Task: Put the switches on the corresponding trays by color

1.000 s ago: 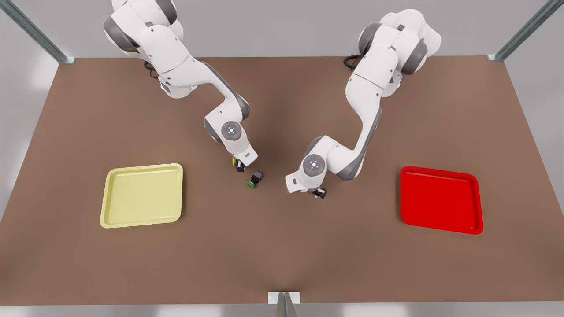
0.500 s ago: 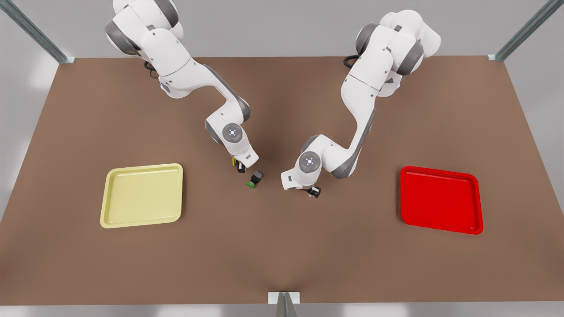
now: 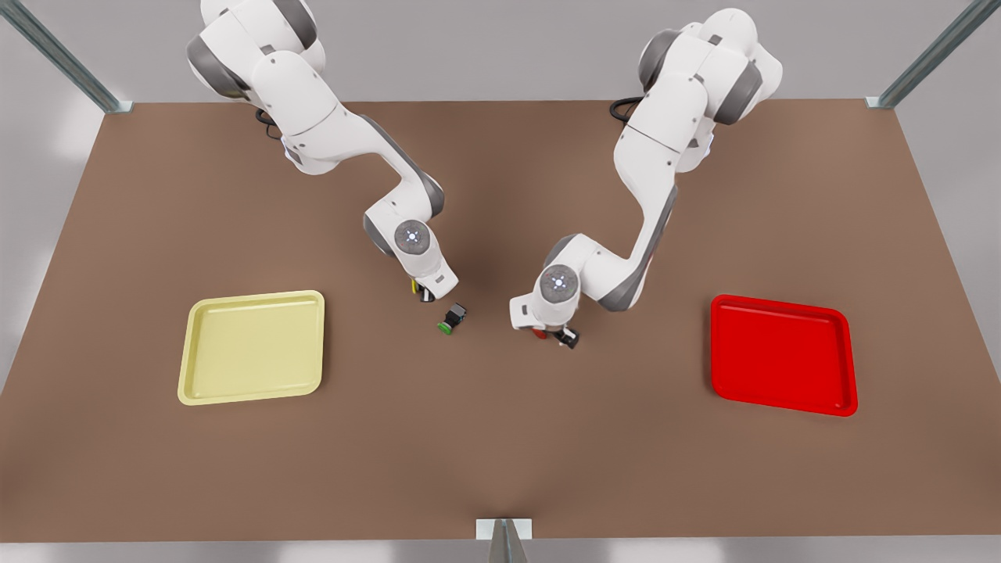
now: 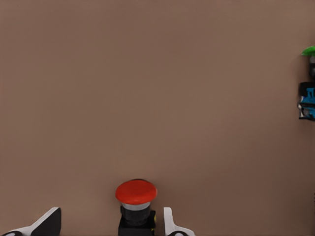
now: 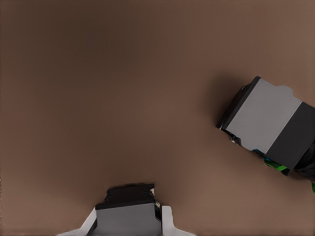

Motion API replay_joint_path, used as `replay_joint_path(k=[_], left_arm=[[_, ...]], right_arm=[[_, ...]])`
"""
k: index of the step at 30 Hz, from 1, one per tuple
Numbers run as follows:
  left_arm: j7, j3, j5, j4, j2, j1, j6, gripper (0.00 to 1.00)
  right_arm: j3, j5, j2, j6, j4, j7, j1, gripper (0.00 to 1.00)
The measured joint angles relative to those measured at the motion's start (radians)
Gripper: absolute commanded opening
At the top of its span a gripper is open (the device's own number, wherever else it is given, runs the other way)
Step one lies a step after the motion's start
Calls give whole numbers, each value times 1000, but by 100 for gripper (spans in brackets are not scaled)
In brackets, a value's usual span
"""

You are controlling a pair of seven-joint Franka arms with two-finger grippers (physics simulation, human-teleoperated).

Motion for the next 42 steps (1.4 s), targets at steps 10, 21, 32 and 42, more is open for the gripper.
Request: replay_joint_path(k=[10,21,32,42], left_arm=[[-13,9,2,8,28,2,-6,100],[-27,20,-3,226,115,-23,-84,100],[-101,52,-1,172,73,-96,-137,100],[-87,57,4,-50,-28,-65,1,100]], right_arm=[[0,0,-180,-92,-56,-8,-204,52],[1,-168,-41,-108,129,-67,-751,100],[259,-151,-156,-907,556,575,-729,100],[70,21,-386,-1036,641,986,-513,100]])
